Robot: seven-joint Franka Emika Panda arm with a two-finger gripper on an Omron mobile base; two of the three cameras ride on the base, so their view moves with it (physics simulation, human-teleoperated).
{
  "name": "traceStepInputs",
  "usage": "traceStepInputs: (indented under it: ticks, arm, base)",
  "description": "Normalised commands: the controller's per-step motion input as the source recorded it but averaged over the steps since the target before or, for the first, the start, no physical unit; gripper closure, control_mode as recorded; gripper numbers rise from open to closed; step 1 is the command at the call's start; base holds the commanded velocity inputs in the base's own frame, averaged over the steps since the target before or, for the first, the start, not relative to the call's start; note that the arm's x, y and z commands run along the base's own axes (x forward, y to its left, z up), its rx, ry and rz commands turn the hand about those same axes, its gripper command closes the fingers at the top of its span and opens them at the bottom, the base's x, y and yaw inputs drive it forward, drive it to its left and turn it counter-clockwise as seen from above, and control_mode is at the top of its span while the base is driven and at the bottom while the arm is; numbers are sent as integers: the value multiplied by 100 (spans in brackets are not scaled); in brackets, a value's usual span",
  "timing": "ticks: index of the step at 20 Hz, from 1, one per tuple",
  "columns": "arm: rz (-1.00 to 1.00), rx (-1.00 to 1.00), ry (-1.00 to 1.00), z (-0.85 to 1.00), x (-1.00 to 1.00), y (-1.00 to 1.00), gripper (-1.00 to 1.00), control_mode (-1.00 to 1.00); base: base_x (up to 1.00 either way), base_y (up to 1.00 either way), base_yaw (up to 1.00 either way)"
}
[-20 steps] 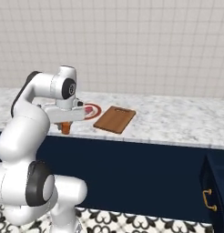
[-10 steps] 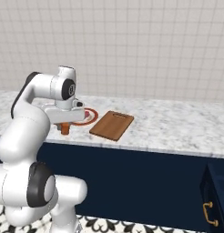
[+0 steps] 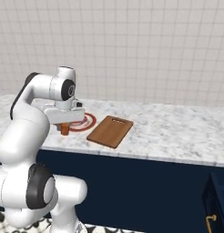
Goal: Pick up the knife from the drawer and place it on the cutting board. Then place the meat from the plate to the cutting board.
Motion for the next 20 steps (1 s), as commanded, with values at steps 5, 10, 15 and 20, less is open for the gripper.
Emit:
traceStepInputs:
  ticks: [5, 10, 15, 20]
  arm:
    - [0, 0, 0, 0, 0, 0, 100, 100]
    - [0, 0, 0, 0, 0, 0, 100, 100]
    - [0, 0, 0, 0, 0, 0, 100, 100]
    - [0, 0, 0, 0, 0, 0, 100, 100]
  base:
    - [12, -11, 6]
    - [37, -19, 6]
    - [44, -27, 3]
    - [19, -27, 1]
